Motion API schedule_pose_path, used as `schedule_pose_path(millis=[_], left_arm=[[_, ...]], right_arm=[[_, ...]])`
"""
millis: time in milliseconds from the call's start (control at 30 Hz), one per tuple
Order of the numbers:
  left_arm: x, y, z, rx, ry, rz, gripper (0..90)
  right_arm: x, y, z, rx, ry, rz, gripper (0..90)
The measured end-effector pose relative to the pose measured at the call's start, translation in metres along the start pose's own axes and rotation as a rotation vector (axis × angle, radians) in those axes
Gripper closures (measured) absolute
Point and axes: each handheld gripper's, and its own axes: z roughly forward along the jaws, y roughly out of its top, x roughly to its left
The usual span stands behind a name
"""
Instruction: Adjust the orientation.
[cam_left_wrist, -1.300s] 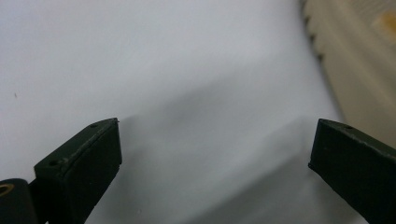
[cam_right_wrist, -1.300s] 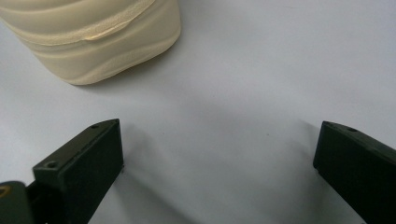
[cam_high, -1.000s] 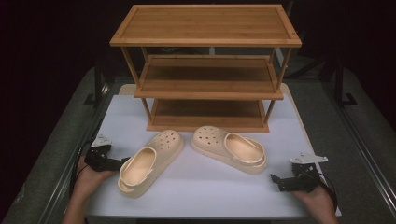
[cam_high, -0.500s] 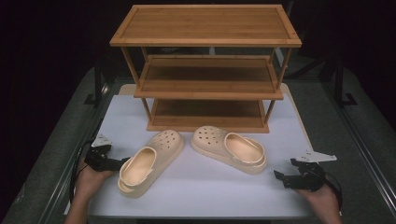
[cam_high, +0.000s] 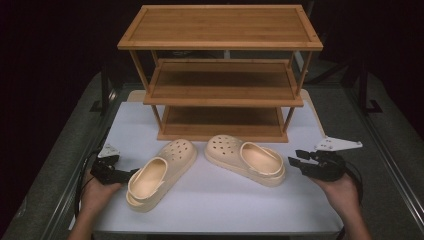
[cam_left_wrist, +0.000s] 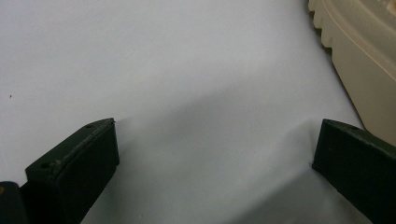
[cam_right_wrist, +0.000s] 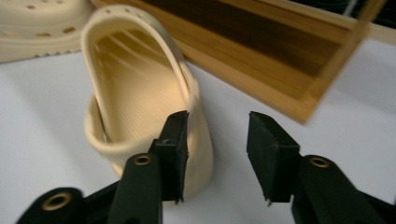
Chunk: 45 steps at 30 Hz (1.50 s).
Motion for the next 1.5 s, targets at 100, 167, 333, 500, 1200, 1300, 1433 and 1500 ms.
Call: schedule_pose_path(millis=[100,167,333,500,1200,1300,1433,1500], left_arm=[[0.0,0.0,0.0,-0.002,0.0,-0.003,0.0],[0.0,0.0,0.0,-0.002,0.0,-0.002,0.0],[0.0,0.0,0.0,-0.001,0.0,-0.002,0.0],[0.0,0.0,0.0,-0.002,0.0,-0.002,0.0],[0.0,0.0,0.0,-0.001,0.0,-0.002,0.0],[0.0,0.0,0.0,-0.001,0.0,-0.002,0.0],[0.0,0.0,0.0,-0.001,-0.001,-0.002,0.0],[0.0,0.0,0.0,-0.001,-0.001,-0.003,0.0]], right_arm=[[0.003,0.013,0.009,0.002,0.034,-0.024,62.1],[0.004,0.02,0.015,0.006,0.056,-0.036,62.7],[0.008,0.034,0.032,0.022,0.101,-0.055,64.2],[0.01,0.044,0.05,0.037,0.131,-0.074,64.3],[0.019,0.064,0.101,0.143,0.18,-0.152,68.5],[0.02,0.065,0.105,0.14,0.189,-0.165,71.8],[0.019,0.064,0.103,0.134,0.176,-0.171,76.8],[0.02,0.064,0.102,0.133,0.162,-0.172,79.3]])
